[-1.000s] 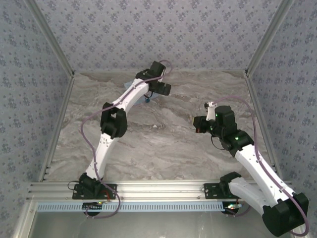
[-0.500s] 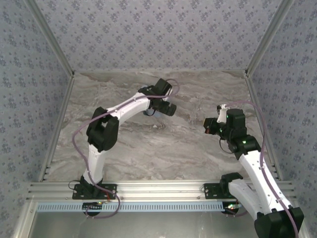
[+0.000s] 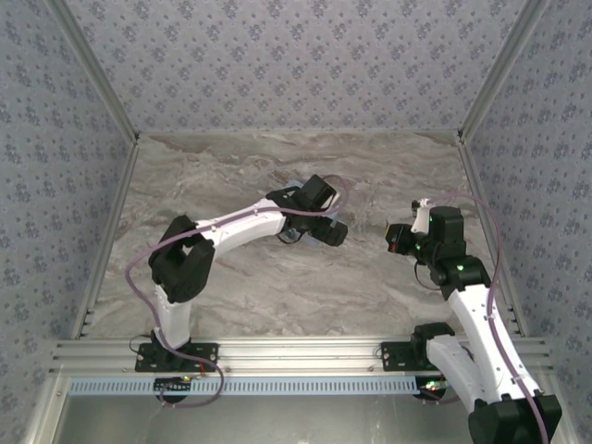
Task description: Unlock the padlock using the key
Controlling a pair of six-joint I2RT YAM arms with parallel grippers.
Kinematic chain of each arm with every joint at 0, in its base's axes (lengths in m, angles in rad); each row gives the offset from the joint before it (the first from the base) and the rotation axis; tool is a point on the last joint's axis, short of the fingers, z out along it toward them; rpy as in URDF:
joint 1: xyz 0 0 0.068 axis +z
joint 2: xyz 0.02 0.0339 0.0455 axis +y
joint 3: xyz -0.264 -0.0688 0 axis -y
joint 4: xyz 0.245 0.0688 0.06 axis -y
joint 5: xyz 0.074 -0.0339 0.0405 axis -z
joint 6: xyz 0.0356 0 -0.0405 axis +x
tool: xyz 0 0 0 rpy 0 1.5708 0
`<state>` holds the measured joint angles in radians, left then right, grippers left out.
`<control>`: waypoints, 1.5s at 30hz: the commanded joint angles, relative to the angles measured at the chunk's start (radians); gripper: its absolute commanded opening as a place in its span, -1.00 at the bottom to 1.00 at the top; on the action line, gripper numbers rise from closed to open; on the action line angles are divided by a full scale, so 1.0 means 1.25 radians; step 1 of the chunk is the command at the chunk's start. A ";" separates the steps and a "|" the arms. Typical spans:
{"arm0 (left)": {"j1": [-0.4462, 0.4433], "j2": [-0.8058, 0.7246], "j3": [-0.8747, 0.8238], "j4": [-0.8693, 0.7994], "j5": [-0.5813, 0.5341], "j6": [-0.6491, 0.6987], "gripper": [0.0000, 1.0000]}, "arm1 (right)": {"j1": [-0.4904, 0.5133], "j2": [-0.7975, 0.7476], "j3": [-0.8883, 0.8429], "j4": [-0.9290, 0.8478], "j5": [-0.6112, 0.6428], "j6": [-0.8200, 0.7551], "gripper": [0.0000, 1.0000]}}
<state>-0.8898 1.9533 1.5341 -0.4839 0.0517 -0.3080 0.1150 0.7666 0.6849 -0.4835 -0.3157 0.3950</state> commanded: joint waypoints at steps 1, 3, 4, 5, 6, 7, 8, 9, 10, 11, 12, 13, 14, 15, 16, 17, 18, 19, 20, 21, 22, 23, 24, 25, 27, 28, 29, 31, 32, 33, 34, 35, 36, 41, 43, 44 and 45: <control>-0.010 0.064 0.044 -0.007 0.090 -0.037 0.98 | -0.006 -0.020 -0.002 -0.028 -0.014 -0.001 -0.98; -0.010 0.086 0.077 -0.003 0.089 -0.034 0.99 | -0.008 -0.027 -0.001 -0.037 -0.015 -0.004 -0.97; -0.011 0.095 0.091 -0.001 0.089 -0.031 0.99 | -0.009 -0.030 -0.001 -0.040 -0.013 -0.004 -0.97; -0.010 0.104 0.109 -0.001 0.089 -0.029 0.99 | -0.009 -0.032 0.000 -0.044 -0.013 -0.004 -0.97; -0.010 0.107 0.121 -0.001 0.089 -0.028 0.99 | -0.010 -0.035 -0.001 -0.046 -0.013 -0.005 -0.97; -0.010 0.106 0.126 0.004 0.091 -0.026 0.99 | -0.010 -0.038 -0.001 -0.047 -0.015 -0.004 -0.97; -0.010 0.101 0.124 0.013 0.090 -0.025 0.99 | -0.011 -0.040 -0.001 -0.050 -0.016 -0.005 -0.97; -0.010 0.089 0.118 0.025 0.087 -0.022 0.99 | -0.011 -0.043 -0.002 -0.050 -0.020 -0.006 -0.97; -0.010 0.077 0.106 0.035 0.083 -0.020 0.98 | -0.010 -0.045 -0.004 -0.049 -0.024 -0.006 -0.97; -0.007 0.060 0.093 0.046 0.078 -0.019 0.99 | -0.011 -0.047 -0.007 -0.047 -0.028 -0.004 -0.97; -0.004 0.039 0.073 0.061 0.075 -0.019 0.99 | -0.010 -0.049 -0.009 -0.044 -0.033 -0.003 -0.97; -0.001 0.019 0.047 0.077 0.072 -0.020 0.99 | -0.010 -0.051 -0.012 -0.040 -0.040 -0.002 -0.97; 0.003 -0.010 0.019 0.100 0.068 -0.023 0.98 | -0.010 -0.051 -0.016 -0.032 -0.049 0.000 -0.96; 0.008 -0.042 -0.017 0.131 0.062 -0.026 0.99 | -0.010 -0.051 -0.022 -0.021 -0.061 0.005 -0.96; 0.012 -0.072 -0.053 0.161 0.057 -0.030 0.99 | -0.009 -0.051 -0.027 -0.008 -0.072 0.012 -0.96; 0.018 -0.108 -0.095 0.198 0.050 -0.034 0.99 | -0.008 -0.050 -0.035 0.010 -0.085 0.023 -0.97; 0.025 -0.143 -0.143 0.240 0.045 -0.039 0.99 | -0.005 -0.050 -0.045 0.031 -0.096 0.036 -0.97; 0.031 -0.176 -0.185 0.278 0.044 -0.044 0.99 | -0.003 -0.049 -0.054 0.047 -0.105 0.046 -0.96; 0.040 -0.211 -0.234 0.327 0.041 -0.050 0.99 | 0.002 -0.048 -0.063 0.065 -0.111 0.057 -0.97; 0.047 -0.249 -0.288 0.380 0.041 -0.055 0.99 | 0.008 -0.046 -0.072 0.079 -0.113 0.065 -0.96; 0.054 -0.279 -0.334 0.425 0.038 -0.059 0.99 | 0.012 -0.044 -0.078 0.088 -0.111 0.072 -0.96; 0.063 -0.308 -0.380 0.476 0.032 -0.063 0.99 | 0.019 -0.042 -0.085 0.097 -0.108 0.078 -0.96; 0.072 -0.331 -0.424 0.520 0.023 -0.065 0.99 | 0.026 -0.040 -0.091 0.104 -0.104 0.084 -0.96; 0.078 -0.346 -0.457 0.549 0.016 -0.064 0.99 | 0.034 -0.037 -0.096 0.109 -0.100 0.088 -0.97; 0.095 -0.369 -0.515 0.589 0.012 -0.060 0.99 | 0.051 -0.033 -0.102 0.119 -0.088 0.093 -0.97; 0.101 -0.375 -0.537 0.603 0.015 -0.056 0.99 | 0.059 -0.032 -0.105 0.120 -0.080 0.094 -0.97; 0.108 -0.378 -0.556 0.607 0.022 -0.056 0.99 | 0.069 -0.029 -0.106 0.124 -0.073 0.094 -0.97; 0.125 -0.372 -0.577 0.601 0.057 -0.058 0.99 | 0.083 -0.025 -0.108 0.131 -0.061 0.095 -0.96; 0.133 -0.364 -0.583 0.598 0.084 -0.061 0.99 | 0.092 -0.022 -0.111 0.138 -0.056 0.096 -0.97; 0.141 -0.352 -0.590 0.602 0.121 -0.063 0.99 | 0.099 -0.017 -0.111 0.146 -0.051 0.097 -0.97; 0.146 -0.338 -0.595 0.617 0.155 -0.065 0.98 | 0.106 -0.013 -0.111 0.154 -0.048 0.099 -0.96; 0.150 -0.323 -0.603 0.639 0.184 -0.070 0.98 | 0.115 -0.008 -0.113 0.165 -0.045 0.099 -0.96; 0.150 -0.309 -0.613 0.664 0.202 -0.076 0.98 | 0.124 -0.003 -0.114 0.177 -0.044 0.100 -0.97; 0.152 -0.240 -0.637 0.754 0.228 -0.088 0.97 | 0.174 0.017 -0.113 0.209 -0.016 0.095 -0.96; 0.151 -0.216 -0.638 0.784 0.236 -0.094 0.95 | 0.188 0.022 -0.115 0.216 -0.001 0.096 -0.96; 0.151 -0.203 -0.637 0.799 0.242 -0.096 0.95 | 0.194 0.027 -0.117 0.221 0.003 0.098 -0.97; 0.151 -0.191 -0.634 0.809 0.247 -0.098 0.93 | 0.198 0.033 -0.117 0.226 0.006 0.099 -0.96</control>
<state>-0.7021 1.6867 0.7403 0.4126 0.3069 -0.4141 0.3458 0.7975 0.5518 -0.2420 -0.3473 0.5091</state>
